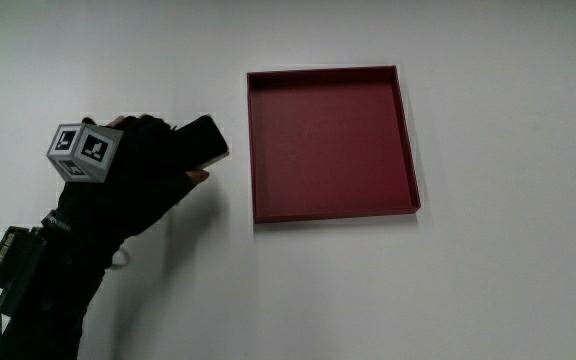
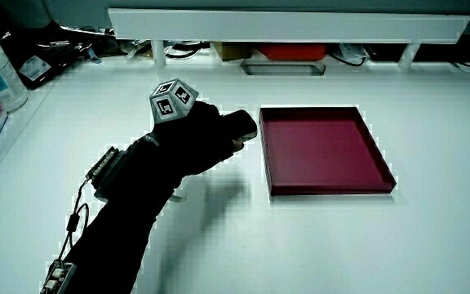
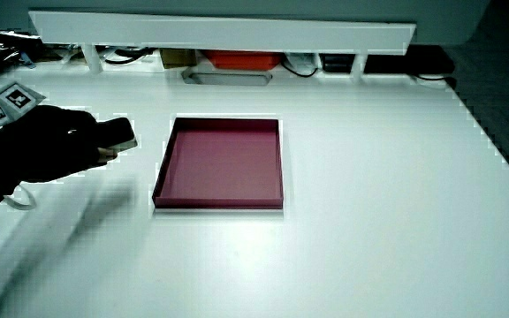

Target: Place eraser

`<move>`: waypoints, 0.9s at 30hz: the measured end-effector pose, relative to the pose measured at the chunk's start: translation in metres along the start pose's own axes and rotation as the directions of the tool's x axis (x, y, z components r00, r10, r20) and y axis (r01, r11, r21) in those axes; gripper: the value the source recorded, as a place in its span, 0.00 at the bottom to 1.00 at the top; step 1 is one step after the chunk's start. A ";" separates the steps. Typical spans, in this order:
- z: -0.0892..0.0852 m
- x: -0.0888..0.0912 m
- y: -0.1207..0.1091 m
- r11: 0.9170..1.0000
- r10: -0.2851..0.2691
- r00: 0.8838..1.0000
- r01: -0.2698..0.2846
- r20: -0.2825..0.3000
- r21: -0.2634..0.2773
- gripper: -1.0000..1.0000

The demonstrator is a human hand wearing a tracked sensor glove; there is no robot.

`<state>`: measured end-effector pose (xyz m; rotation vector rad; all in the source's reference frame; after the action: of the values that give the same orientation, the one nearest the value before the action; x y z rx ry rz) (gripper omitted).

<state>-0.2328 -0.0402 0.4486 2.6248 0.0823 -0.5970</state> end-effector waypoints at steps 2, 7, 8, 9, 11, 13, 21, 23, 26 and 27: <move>-0.003 -0.009 0.001 0.999 0.037 0.999 -0.037 0.001 0.018 0.50; -0.021 -0.039 0.010 0.992 0.121 0.992 -0.119 -0.048 0.036 0.50; -0.023 -0.045 0.011 0.990 0.137 0.990 -0.136 -0.037 0.029 0.50; -0.027 -0.052 0.013 0.989 0.149 0.988 -0.149 -0.034 0.015 0.50; -0.032 -0.060 0.014 0.985 0.172 0.984 -0.172 -0.036 0.004 0.50; -0.035 -0.062 0.014 0.984 0.180 0.983 -0.180 -0.034 -0.008 0.50; -0.037 -0.066 0.014 0.980 0.197 0.980 -0.197 -0.016 -0.003 0.50; -0.038 -0.068 0.013 0.982 0.191 0.982 -0.191 -0.008 -0.001 0.50; -0.036 -0.066 0.011 0.980 0.200 0.980 -0.200 -0.001 -0.002 0.42; -0.037 -0.068 0.012 0.978 0.207 0.978 -0.207 -0.009 0.008 0.39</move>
<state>-0.2775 -0.0318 0.5122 2.5997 -0.1882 -0.5125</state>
